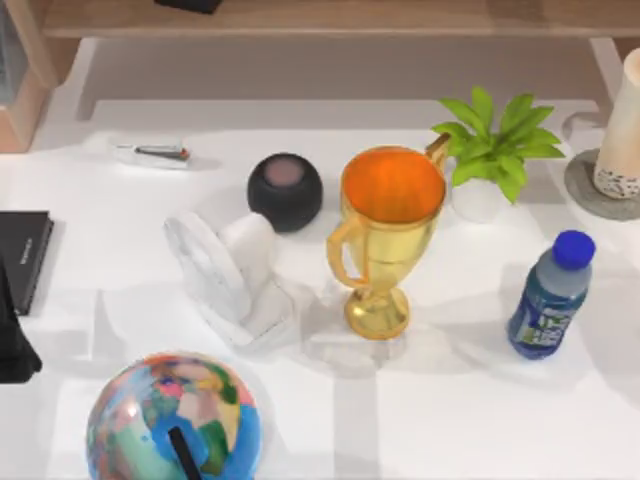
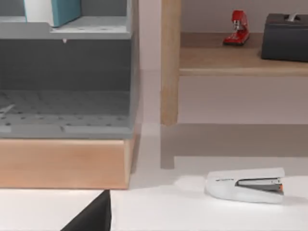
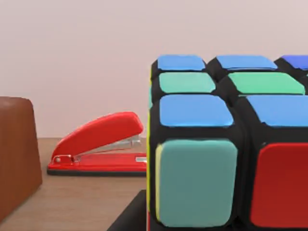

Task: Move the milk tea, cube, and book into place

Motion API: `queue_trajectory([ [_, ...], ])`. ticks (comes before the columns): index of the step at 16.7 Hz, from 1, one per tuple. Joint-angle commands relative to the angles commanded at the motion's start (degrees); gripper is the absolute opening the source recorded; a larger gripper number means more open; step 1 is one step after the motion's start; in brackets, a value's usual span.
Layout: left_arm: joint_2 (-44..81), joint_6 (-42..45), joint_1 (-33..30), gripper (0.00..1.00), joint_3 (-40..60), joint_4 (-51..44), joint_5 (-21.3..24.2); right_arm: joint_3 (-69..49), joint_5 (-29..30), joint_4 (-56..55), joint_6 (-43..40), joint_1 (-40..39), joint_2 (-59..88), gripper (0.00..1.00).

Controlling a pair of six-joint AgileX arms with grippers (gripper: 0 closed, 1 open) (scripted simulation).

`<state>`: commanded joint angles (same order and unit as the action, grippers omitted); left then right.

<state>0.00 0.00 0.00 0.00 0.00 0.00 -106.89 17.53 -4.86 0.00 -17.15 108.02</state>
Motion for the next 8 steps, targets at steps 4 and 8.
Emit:
queue_trajectory([
  [4, 0.0, 0.0, 0.0, 1.0, 0.0, 0.0, 0.0, -2.0, -0.6, 2.84, 0.78, 1.9, 3.12, 0.0],
  [8, 0.0, 0.0, 0.0, 1.0, 0.0, 0.0, 0.0, -2.0, -0.6, 2.84, 0.78, 1.9, 3.12, 0.08],
])
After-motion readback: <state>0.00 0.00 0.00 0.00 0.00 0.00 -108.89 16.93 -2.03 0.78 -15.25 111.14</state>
